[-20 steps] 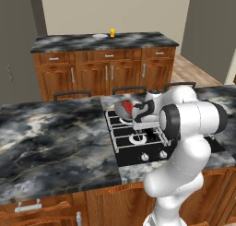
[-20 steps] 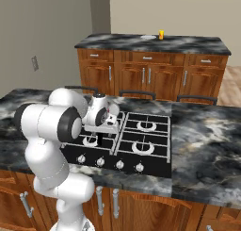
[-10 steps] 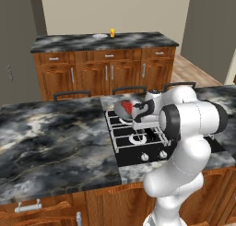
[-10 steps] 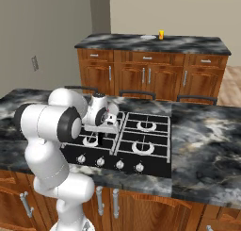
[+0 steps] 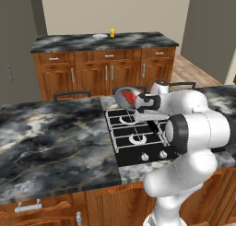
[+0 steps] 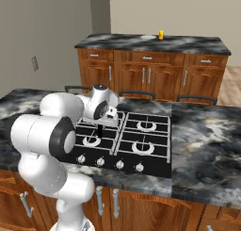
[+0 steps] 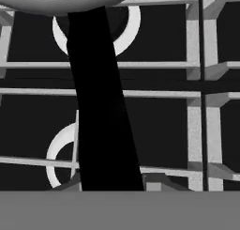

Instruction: Pick up the pan with the steak in it and place it on the dining table. Then place the steak on the plate.

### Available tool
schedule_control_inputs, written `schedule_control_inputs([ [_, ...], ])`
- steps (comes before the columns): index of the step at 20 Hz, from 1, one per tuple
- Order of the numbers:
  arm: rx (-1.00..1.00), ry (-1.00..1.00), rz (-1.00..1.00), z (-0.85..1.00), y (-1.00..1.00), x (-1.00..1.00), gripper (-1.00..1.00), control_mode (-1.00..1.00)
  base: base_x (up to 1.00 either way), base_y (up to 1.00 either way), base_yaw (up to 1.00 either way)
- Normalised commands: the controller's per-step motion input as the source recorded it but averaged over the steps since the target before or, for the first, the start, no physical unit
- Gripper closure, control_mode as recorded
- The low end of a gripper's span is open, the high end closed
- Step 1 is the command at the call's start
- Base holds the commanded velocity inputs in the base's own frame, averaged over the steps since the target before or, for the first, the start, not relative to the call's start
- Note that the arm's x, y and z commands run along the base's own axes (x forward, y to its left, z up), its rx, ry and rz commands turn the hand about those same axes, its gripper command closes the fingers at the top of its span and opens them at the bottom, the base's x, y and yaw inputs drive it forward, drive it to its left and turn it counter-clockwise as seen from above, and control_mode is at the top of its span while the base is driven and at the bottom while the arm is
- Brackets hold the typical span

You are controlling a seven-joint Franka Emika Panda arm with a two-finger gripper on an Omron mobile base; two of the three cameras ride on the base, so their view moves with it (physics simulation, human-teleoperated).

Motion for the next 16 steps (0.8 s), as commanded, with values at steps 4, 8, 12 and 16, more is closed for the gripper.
schedule_control_inputs([
  [4,0.11,-0.03,0.01,0.91,0.0,-0.52,1.0,-1.0,0.0,0.0,0.0],
  [8,0.07,0.0,0.04,0.82,0.0,-0.76,1.0,-1.0,0.0,0.0,0.0],
  [12,0.03,0.0,0.11,0.56,0.0,-0.97,1.0,-1.0,0.0,0.0,0.0],
  [16,0.02,0.0,0.12,0.5,0.0,-0.98,1.0,-1.0,0.0,0.0,0.0],
])
